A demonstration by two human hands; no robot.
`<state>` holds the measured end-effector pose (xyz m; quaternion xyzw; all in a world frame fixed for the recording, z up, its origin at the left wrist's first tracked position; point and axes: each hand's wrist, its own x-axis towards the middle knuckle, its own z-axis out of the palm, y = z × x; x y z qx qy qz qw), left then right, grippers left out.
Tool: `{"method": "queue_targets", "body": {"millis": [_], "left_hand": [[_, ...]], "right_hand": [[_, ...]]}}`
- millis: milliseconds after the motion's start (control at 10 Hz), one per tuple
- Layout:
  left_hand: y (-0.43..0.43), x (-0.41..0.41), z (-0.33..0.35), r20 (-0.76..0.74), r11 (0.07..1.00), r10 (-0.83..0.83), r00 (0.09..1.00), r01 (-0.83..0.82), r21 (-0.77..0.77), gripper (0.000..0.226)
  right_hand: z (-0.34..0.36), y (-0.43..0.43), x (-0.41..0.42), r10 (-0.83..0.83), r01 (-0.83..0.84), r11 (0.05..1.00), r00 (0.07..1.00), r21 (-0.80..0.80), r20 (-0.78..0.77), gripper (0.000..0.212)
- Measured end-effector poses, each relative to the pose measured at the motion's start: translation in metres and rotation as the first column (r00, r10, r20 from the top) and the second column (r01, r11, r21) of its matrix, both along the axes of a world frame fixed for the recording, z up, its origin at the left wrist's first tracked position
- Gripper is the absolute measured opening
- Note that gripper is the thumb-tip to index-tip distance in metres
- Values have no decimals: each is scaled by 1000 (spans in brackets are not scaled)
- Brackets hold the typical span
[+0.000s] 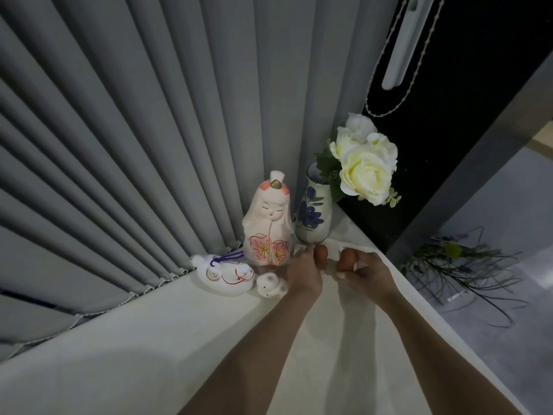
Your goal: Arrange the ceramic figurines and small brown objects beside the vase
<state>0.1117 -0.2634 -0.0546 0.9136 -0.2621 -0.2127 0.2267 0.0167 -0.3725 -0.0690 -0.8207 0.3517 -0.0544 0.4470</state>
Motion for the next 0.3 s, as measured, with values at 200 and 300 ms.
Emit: {"method": "queue_targets", "body": {"millis": [200,300], "left_hand": [[7,-3,10,-12,998,-42,999,42,56,56],[17,-11,16,-31,999,-39,999,40,20,63]], "right_hand": [[4,1,-11,-62,63,998,997,17,-53,64],[5,7,-19,-167,169,984,985,51,-43,75]]}}
